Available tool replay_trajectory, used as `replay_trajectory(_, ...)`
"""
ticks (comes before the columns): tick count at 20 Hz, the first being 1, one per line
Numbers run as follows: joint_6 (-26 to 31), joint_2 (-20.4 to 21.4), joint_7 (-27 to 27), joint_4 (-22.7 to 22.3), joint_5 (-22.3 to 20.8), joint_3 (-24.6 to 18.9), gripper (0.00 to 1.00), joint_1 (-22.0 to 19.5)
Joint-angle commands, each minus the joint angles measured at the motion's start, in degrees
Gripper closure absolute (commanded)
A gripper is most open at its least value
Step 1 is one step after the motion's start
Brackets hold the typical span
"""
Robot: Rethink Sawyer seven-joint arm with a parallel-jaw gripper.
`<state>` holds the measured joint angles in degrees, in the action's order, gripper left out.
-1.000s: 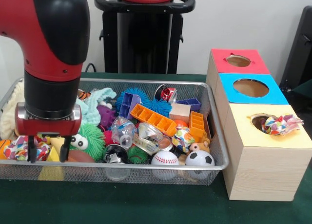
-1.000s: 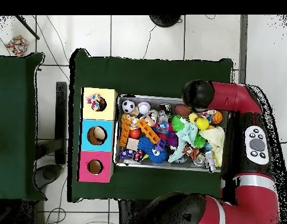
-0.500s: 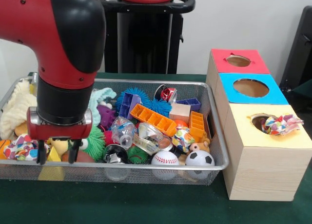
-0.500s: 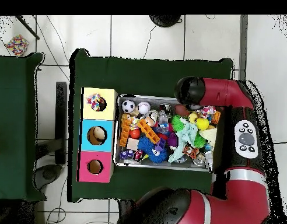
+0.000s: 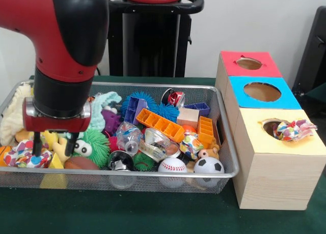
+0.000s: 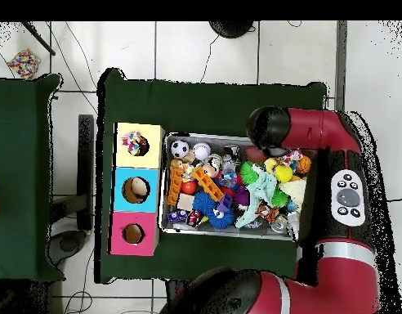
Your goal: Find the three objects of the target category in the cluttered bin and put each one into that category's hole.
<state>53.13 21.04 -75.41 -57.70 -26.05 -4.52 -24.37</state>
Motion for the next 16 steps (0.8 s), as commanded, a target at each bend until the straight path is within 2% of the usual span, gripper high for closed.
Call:
replay_trajectory(1,6.0,3.2,6.2,-5.8,-2.0,0.2,0.0,-0.8)
replay_trajectory(7,6.7,0.1,4.1,-4.4,-2.9,1.8,0.0,-0.7)
replay_trajectory(11,5.6,-1.3,4.6,-4.0,-3.1,1.8,0.0,-1.0)
replay_trajectory(16,7.4,-2.7,4.7,-3.2,-2.8,2.2,0.0,-0.7)
